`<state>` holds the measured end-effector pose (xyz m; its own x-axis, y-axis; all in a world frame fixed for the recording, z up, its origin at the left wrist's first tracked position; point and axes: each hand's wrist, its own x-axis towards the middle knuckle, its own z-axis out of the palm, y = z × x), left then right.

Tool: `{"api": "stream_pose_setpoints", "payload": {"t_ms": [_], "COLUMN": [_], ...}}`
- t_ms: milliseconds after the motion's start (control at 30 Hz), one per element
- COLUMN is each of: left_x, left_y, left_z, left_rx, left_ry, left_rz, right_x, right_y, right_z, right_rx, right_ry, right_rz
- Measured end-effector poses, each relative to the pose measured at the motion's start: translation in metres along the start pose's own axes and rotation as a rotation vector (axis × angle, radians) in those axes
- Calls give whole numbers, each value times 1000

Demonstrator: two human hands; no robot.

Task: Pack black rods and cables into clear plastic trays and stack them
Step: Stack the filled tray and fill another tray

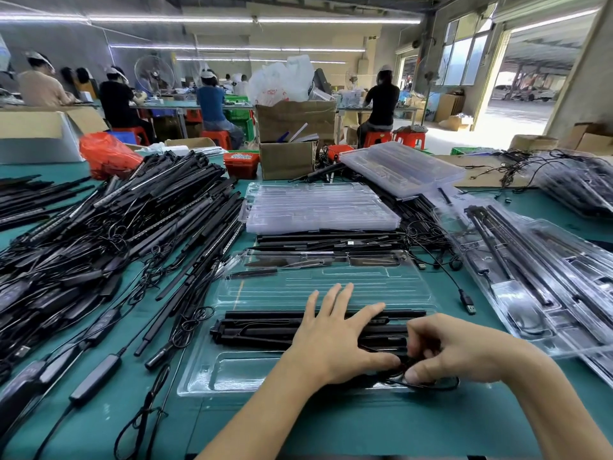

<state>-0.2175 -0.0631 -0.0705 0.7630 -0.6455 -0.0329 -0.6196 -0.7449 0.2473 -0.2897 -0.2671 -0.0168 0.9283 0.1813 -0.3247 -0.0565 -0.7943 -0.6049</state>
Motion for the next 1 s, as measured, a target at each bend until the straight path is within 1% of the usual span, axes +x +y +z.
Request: {"api": "stream_pose_setpoints", "payload": {"t_ms": [133,233,367,467,667,800,933,1000], "left_x": [0,-1,-2,-1,-1,-2,-1,0], "left_y": [0,1,1,1,1,2,4,3], "left_z": [-1,-2,-1,-1,0,-1,-2,-2], "left_rx": [16,18,23,31,-9,-44,-18,-10], "left_ry": [-6,-11,-19,-32,-39,-47,-57,-57], "left_rz": [-5,-4,0,2,-1,-9,-17,-16], "right_x": [-10,-14,-14,-15,-15,-15,-18,-17], "right_y": [-2,1,1,1,2,4,9,12], "right_z": [-6,-7,-9,-10,-5,-6,-8,-8], "right_rx": [35,-1,-7,0,-35,-9,89,99], "right_ry": [-37,-10,-7,4,-19,-33,-54,-29], "right_rz": [5,18,-37,-33,-23,-64,-86,-89]}}
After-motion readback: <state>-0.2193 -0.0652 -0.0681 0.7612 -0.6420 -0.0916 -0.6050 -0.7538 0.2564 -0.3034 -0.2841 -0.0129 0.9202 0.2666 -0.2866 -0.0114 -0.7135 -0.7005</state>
